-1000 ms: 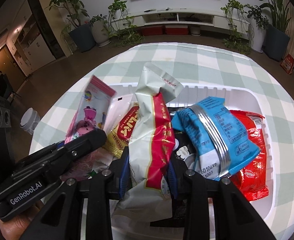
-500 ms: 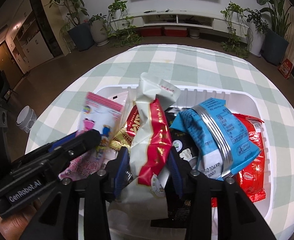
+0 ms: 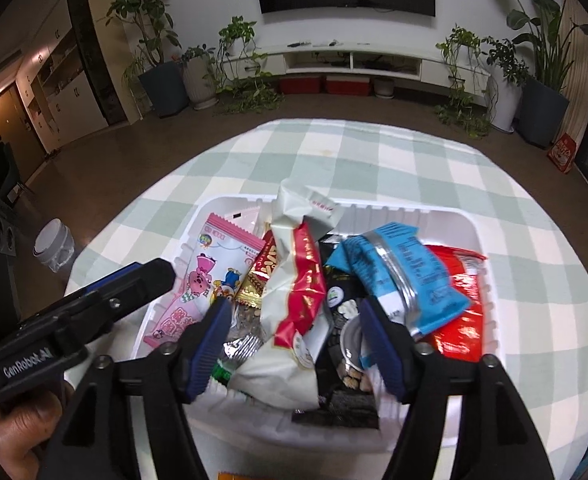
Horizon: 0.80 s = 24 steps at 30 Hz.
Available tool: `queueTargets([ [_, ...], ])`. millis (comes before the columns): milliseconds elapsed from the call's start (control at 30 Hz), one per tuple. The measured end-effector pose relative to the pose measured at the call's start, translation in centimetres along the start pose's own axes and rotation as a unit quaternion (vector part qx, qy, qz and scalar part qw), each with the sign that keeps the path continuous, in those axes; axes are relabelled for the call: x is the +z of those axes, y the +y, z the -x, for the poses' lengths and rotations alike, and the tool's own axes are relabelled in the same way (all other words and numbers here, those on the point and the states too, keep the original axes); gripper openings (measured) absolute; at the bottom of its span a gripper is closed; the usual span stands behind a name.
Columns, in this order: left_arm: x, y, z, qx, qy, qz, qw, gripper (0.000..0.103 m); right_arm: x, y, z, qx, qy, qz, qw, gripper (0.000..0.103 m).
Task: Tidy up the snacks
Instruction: 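Withdraw both grippers from the tray toward the remaining snacks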
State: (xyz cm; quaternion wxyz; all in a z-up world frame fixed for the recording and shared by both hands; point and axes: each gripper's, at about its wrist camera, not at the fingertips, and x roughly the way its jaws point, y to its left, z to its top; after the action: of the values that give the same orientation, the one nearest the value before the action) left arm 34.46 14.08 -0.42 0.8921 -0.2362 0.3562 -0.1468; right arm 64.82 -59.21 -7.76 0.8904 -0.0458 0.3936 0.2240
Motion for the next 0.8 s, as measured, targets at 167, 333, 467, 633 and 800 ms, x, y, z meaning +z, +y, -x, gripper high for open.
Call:
queueTargets([
  [167, -0.5, -0.3, 2.5, 0.013, -0.016, 0.005, 0.9998, 0.103, -1.1, -1.9, 3.6, 0.015, -0.026, -0.013, 0.999, 0.083],
  [333, -2.0, -1.7, 5.8, 0.041, -0.032, -0.019, 0.9985, 0.103, -4.1, -5.2, 8.5, 0.054, -0.060, -0.054, 0.995, 0.087],
  [467, -4.3, -2.7, 8.2, 0.048, -0.042, -0.023, 0.9977, 0.103, -8.2, -7.8, 11.5, 0.092, -0.078, -0.096, 0.988, 0.087],
  [633, -10.3, -4.5, 10.8, 0.030, -0.032, -0.006, 0.9990, 0.103, -13.5, -9.1, 11.5, 0.113, -0.065, -0.124, 0.984, 0.087],
  [800, -18.6, -7.7, 11.1, 0.027, 0.048, 0.018, 0.9983, 0.103, -14.7, -9.4, 10.3, 0.108, -0.032, -0.147, 0.983, 0.085],
])
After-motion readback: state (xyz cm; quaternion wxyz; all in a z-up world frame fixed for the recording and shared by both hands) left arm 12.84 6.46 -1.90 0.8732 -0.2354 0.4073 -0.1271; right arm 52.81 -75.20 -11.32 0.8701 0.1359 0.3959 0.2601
